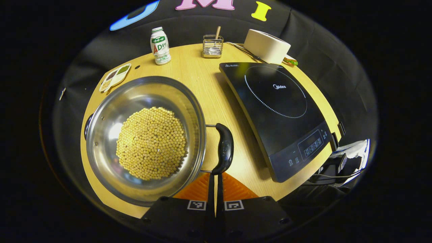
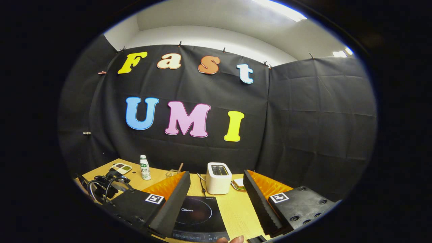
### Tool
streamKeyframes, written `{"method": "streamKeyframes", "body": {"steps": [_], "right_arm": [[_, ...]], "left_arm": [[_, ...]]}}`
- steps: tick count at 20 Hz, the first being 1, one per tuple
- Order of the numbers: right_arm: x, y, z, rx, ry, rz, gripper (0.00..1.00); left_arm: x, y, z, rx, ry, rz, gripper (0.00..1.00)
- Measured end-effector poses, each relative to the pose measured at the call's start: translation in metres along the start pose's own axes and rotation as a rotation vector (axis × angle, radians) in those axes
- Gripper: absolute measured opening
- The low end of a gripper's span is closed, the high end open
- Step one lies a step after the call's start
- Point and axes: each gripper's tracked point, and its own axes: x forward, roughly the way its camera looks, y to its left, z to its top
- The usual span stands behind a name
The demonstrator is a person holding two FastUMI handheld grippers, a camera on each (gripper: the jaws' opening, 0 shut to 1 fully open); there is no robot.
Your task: First push the handle of the pot to place it horizontally, then grasp the pot with both hands and set it on the induction cooktop.
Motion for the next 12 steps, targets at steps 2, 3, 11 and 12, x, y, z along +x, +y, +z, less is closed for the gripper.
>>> {"method": "streamKeyframes", "body": {"steps": [2,3,11,12], "right_arm": [[0.002,0.000,-0.003,-0.004,0.003,-0.003,0.98],[0.003,0.000,-0.004,-0.006,0.005,-0.006,0.96],[0.012,-0.005,-0.007,-0.013,0.018,-0.031,0.98],[0.014,-0.005,-0.008,-0.016,0.020,-0.031,0.96]], "left_arm": [[0.006,-0.002,0.011,0.004,-0.003,0.000,0.05],[0.008,-0.003,0.017,0.006,-0.005,-0.001,0.05],[0.028,-0.009,0.063,-0.052,-0.049,-0.023,0.05],[0.029,-0.008,0.067,-0.060,-0.054,-0.025,0.05]]}}
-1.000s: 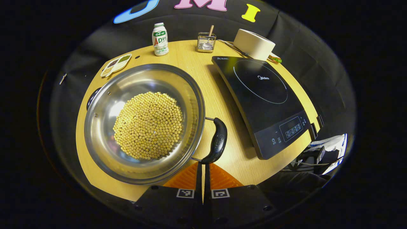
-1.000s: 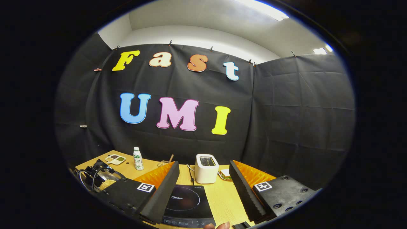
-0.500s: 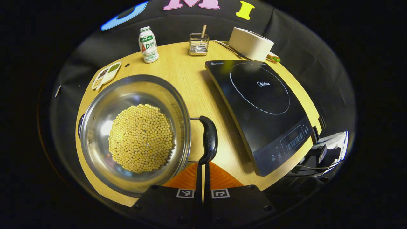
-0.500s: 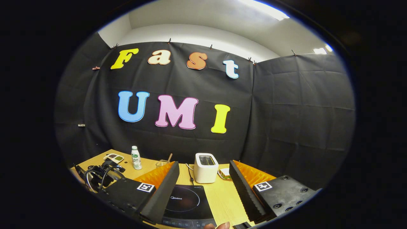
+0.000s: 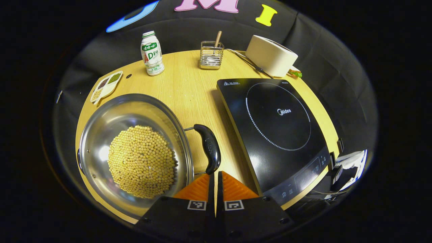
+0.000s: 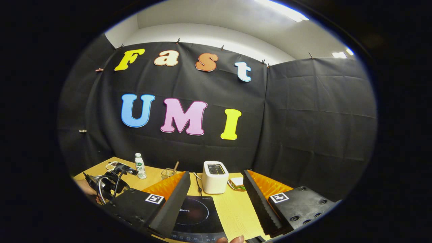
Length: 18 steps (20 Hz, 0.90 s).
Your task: First push the handle of the pot to place it horizontally, then grasp the pot with both hands and set it on the induction cooktop.
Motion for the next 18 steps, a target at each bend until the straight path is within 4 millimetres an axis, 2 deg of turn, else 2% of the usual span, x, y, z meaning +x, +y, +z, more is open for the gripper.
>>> {"method": "streamKeyframes", "body": {"steps": [3,7,10,13,14,17,18], "right_arm": [[0.004,0.005,-0.001,-0.008,0.003,0.006,0.98],[0.009,0.015,-0.002,-0.012,0.008,0.021,0.98],[0.013,0.025,-0.006,-0.010,0.022,0.034,0.98],[0.015,0.039,-0.012,-0.006,0.039,0.058,0.98],[0.016,0.045,-0.013,-0.007,0.044,0.068,0.98],[0.016,0.069,-0.020,-0.009,0.066,0.111,0.98],[0.016,0.079,-0.021,-0.006,0.076,0.132,0.98]], "left_arm": [[0.003,-0.001,0.006,-0.006,-0.014,-0.001,0.05],[-0.005,-0.001,0.004,-0.014,-0.041,-0.001,0.05],[-0.020,-0.006,-0.003,-0.025,-0.085,-0.023,0.05],[-0.046,-0.013,-0.017,-0.038,-0.134,-0.051,0.09],[-0.057,-0.013,-0.019,-0.031,-0.159,-0.054,0.17],[-0.095,-0.007,-0.019,-0.008,-0.268,-0.048,0.63],[-0.110,-0.003,-0.015,-0.009,-0.314,-0.039,0.76]]}}
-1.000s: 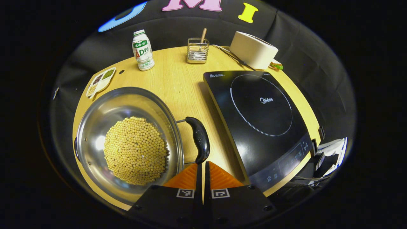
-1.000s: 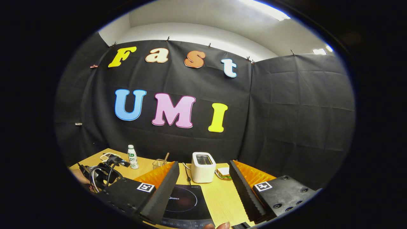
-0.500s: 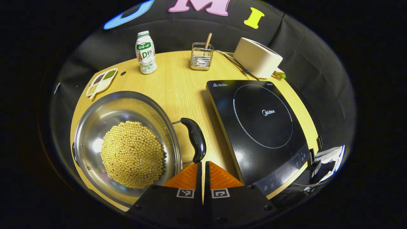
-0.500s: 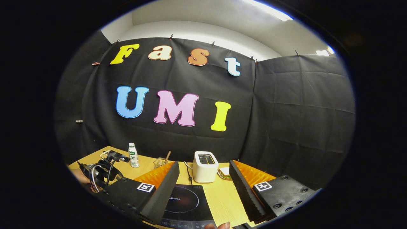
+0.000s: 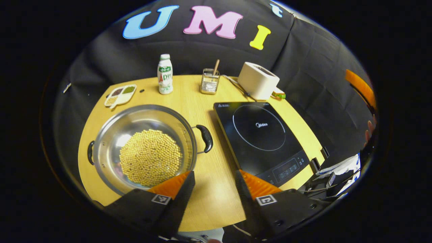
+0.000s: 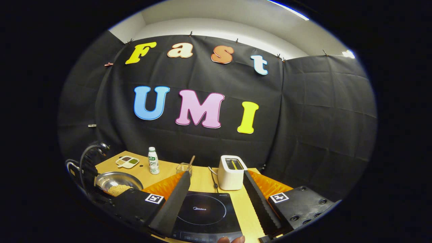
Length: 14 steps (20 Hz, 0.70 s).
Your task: First push the handle of the pot to place it horizontally, then grasp the pot with both hands and set it on the induction cooktop.
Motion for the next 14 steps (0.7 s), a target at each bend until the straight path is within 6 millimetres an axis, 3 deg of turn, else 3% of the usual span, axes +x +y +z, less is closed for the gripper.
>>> {"method": "streamKeyframes", "body": {"steps": [1,3,7,14], "right_arm": [[0.003,0.012,-0.003,0.004,0.010,0.023,0.98],[0.007,0.037,-0.006,0.013,0.033,0.077,0.98],[0.016,0.082,-0.015,0.018,0.078,0.170,0.98],[0.032,0.151,-0.062,0.072,0.252,0.282,0.98]], "left_arm": [[-0.012,0.006,0.008,-0.002,-0.048,0.014,0.89],[-0.034,0.028,0.022,-0.021,-0.115,0.064,0.94],[-0.059,0.093,0.032,-0.097,-0.163,0.162,0.94],[-0.077,0.207,0.015,-0.131,-0.147,0.343,0.94]]}}
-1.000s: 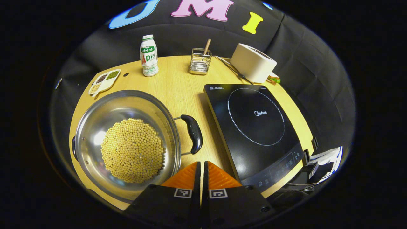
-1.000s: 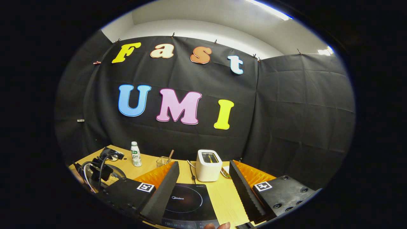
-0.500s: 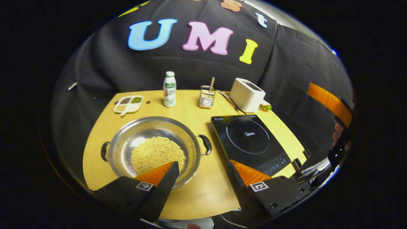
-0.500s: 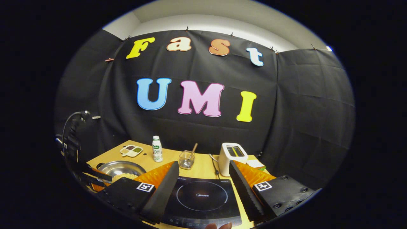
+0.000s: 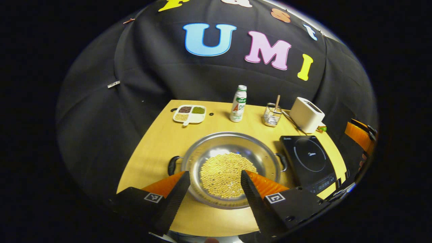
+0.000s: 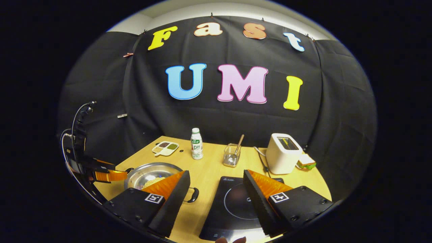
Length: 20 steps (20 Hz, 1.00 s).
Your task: First push the handle of the pot to place it horizontally, then grasp the pot with both hands and set it on the induction cooktop.
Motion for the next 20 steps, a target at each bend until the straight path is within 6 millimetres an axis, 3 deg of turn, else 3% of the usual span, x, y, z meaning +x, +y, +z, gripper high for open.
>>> {"method": "streamKeyframes", "body": {"steps": [4,8,15,20], "right_arm": [[0.019,0.019,-0.031,0.076,0.118,0.020,0.98],[0.033,0.031,-0.052,0.116,0.185,0.020,0.98],[0.068,0.048,-0.105,0.149,0.339,0.014,0.99],[0.090,0.064,-0.127,0.150,0.395,0.010,0.99]], "left_arm": [[0.018,0.043,-0.009,0.003,0.016,0.051,0.94],[0.037,0.073,-0.018,0.008,0.037,0.085,0.94],[0.070,0.080,-0.026,-0.023,0.081,0.034,0.94],[0.090,0.079,-0.030,-0.025,0.112,0.004,0.94]]}}
